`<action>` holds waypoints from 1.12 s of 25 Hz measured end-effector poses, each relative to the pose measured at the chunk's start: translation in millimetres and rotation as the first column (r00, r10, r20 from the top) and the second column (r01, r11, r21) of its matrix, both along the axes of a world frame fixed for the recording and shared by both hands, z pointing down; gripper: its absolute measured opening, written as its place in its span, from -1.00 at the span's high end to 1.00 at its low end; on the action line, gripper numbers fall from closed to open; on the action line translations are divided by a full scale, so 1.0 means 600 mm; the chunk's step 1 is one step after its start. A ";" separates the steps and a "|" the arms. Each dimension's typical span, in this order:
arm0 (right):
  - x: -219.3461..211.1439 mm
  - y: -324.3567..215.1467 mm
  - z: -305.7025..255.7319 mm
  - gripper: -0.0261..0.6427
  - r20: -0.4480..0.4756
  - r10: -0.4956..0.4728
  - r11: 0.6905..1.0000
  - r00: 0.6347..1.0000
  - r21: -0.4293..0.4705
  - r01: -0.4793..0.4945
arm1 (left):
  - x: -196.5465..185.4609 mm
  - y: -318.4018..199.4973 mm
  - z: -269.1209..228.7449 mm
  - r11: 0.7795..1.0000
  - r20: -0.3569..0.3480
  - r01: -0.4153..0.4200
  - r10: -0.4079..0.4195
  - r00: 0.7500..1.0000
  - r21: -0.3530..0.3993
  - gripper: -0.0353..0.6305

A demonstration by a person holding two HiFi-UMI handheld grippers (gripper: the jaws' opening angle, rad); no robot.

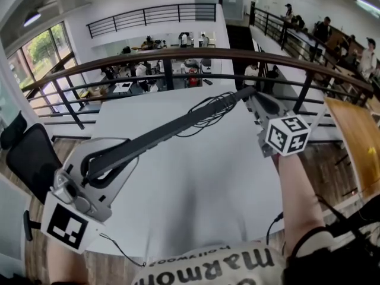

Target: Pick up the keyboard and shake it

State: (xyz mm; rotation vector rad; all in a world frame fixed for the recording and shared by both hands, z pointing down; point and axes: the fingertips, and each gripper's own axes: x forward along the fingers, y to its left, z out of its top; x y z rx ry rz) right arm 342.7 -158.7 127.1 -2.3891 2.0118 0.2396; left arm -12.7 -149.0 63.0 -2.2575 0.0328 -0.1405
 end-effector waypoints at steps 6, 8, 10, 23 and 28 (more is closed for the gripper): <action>0.027 -0.020 -0.005 0.74 0.079 -0.017 1.000 0.997 -0.001 0.017 | 0.021 -0.064 0.027 0.890 -0.105 -0.020 -0.032 0.994 -0.455 0.65; 0.021 -0.027 -0.001 0.74 0.117 -0.036 0.999 0.992 -0.004 0.037 | 0.015 -0.081 0.035 0.839 -0.139 -0.048 -0.033 0.990 -0.542 0.65; 0.015 -0.031 0.014 0.72 0.146 -0.054 0.998 0.988 -0.032 0.059 | 0.007 -0.094 0.047 0.790 -0.156 -0.062 -0.043 0.987 -0.609 0.65; -0.009 -0.053 0.086 0.19 0.078 -0.196 0.953 0.977 -0.218 0.209 | -0.001 -0.095 0.045 0.719 -0.226 -0.173 0.023 0.974 -0.673 0.67; -0.023 -0.057 0.090 0.33 0.073 -0.252 0.941 0.965 -0.213 0.262 | -0.004 -0.084 0.043 0.745 -0.215 -0.192 0.066 0.974 -0.638 0.67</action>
